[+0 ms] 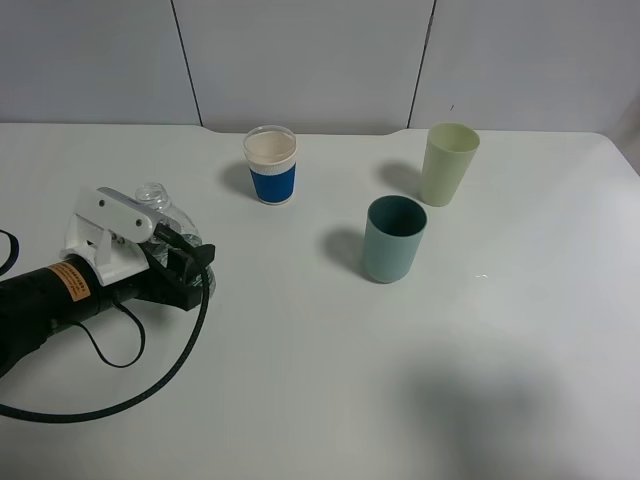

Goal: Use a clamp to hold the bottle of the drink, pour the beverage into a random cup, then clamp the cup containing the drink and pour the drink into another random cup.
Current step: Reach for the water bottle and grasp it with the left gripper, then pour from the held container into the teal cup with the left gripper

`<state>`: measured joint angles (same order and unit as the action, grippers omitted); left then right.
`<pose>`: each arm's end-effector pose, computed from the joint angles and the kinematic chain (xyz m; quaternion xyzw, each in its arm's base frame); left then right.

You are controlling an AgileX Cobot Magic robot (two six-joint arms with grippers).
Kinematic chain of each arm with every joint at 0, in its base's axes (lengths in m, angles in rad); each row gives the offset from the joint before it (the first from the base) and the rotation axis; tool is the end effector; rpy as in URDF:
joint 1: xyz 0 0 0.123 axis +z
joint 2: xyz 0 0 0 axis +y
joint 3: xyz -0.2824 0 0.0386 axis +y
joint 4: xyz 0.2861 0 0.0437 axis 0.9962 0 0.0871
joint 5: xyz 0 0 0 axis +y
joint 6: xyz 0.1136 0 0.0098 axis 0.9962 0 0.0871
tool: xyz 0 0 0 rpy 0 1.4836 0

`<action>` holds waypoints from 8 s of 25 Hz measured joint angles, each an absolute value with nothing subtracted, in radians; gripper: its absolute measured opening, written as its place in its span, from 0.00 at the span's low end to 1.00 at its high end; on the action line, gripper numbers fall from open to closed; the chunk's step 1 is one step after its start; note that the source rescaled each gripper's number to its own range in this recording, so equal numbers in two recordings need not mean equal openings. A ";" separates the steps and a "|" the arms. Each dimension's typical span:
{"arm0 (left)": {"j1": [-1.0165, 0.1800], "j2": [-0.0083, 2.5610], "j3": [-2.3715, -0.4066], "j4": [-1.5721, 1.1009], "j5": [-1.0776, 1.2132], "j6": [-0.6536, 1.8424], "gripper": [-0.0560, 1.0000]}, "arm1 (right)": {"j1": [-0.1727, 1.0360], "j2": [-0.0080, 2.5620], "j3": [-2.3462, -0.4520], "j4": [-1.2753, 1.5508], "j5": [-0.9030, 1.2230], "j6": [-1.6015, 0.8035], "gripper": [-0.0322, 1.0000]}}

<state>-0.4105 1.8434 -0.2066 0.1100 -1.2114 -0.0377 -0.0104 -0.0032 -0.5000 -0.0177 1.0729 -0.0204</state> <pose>0.2198 -0.1084 0.0583 0.1957 0.7922 -0.1583 0.5559 0.0480 -0.0023 0.2839 -0.0039 0.8555 -0.0168 0.5175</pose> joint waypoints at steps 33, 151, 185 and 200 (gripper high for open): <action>-0.410 1.466 -0.634 -0.784 -0.401 0.853 0.13 | -0.010 -0.003 -0.500 -0.018 1.073 -0.020 1.00; -0.979 2.021 -1.159 -1.182 -1.043 2.419 0.13 | -0.010 -0.003 -0.500 -0.036 1.073 0.000 1.00; -0.979 2.021 -1.159 -1.173 -1.099 2.504 0.13 | -0.010 -0.003 -0.500 -0.036 1.073 0.000 1.00; -0.979 2.021 -1.159 -1.169 -1.114 2.558 0.13 | -0.010 -0.003 -0.500 -0.036 1.073 0.000 1.00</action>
<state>-0.9791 2.0205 -1.1589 -1.1691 -1.1138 2.5576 -0.0104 -0.0032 -0.5000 -0.0362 1.0729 0.0000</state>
